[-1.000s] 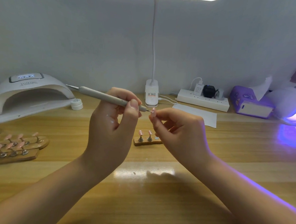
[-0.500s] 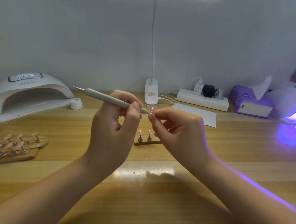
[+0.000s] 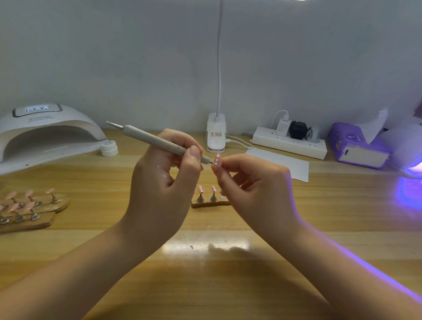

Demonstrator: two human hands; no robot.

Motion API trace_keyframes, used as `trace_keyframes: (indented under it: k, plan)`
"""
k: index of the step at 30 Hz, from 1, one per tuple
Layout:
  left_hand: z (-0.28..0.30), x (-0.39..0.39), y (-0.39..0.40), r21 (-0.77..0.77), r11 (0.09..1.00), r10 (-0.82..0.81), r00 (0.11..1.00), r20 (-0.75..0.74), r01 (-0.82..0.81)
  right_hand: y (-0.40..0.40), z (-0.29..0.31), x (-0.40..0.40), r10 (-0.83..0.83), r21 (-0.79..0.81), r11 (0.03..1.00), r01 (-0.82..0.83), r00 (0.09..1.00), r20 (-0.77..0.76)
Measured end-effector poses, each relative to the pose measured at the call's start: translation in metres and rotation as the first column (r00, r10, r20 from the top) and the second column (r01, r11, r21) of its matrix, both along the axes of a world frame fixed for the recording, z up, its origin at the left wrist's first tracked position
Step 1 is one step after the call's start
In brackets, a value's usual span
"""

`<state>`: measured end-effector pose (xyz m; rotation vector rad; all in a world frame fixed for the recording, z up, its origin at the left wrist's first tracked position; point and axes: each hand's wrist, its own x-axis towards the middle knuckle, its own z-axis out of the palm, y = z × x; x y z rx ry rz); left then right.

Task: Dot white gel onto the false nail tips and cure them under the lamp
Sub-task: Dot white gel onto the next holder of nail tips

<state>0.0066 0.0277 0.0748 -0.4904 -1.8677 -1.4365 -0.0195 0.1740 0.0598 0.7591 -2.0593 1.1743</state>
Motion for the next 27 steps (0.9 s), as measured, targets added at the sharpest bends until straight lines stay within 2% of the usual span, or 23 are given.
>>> trace_keyframes:
  k: [23, 27]
  plan:
    - [0.0014, -0.0007, -0.0027, 0.055, 0.998, -0.016, 0.997, -0.075, 0.020, 0.0002, -0.0012, -0.0012, -0.016, 0.014, 1.000, 0.016, 1.000, -0.015]
    - [0.0001, -0.0016, -0.0035, 0.072, 0.997, -0.019, 0.997, -0.074, 0.024, 0.0008, -0.0031, -0.0023, -0.014, -0.011, 1.000, 0.015, 1.000, 0.018]
